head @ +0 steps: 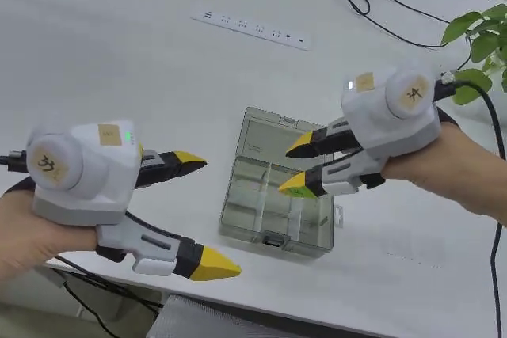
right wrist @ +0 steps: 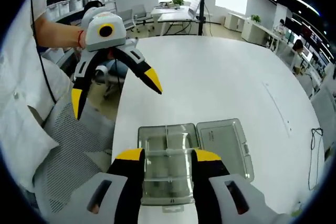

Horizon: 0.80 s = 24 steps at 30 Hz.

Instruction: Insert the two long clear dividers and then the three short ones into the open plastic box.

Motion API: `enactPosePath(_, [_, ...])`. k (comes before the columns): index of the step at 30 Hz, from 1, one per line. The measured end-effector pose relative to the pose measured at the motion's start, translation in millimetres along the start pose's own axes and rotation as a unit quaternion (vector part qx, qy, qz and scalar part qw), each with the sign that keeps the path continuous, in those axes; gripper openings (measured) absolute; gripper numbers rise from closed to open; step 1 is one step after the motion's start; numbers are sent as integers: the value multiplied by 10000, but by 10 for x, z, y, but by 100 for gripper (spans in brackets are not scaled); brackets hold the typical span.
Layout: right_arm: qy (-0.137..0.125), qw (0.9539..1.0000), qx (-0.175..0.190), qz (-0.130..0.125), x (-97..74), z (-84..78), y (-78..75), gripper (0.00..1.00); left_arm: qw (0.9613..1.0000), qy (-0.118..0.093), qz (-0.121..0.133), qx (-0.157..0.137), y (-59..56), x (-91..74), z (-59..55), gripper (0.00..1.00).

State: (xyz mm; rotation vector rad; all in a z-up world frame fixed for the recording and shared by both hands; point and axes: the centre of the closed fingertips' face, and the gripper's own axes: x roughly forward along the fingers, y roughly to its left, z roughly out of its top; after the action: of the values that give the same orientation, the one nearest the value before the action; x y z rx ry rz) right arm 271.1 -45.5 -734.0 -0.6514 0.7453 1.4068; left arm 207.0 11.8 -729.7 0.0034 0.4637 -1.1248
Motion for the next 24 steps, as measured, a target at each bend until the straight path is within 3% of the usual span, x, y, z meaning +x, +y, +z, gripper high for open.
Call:
enactPosePath(17, [109, 9993, 297, -221, -390, -518, -5, 46, 10000, 91, 27, 25, 35, 12, -4, 96])
enactPosePath(24, [291, 9988, 305, -249, -498, -725, 31, 49, 9999, 124, 59, 29, 53, 2, -14, 96])
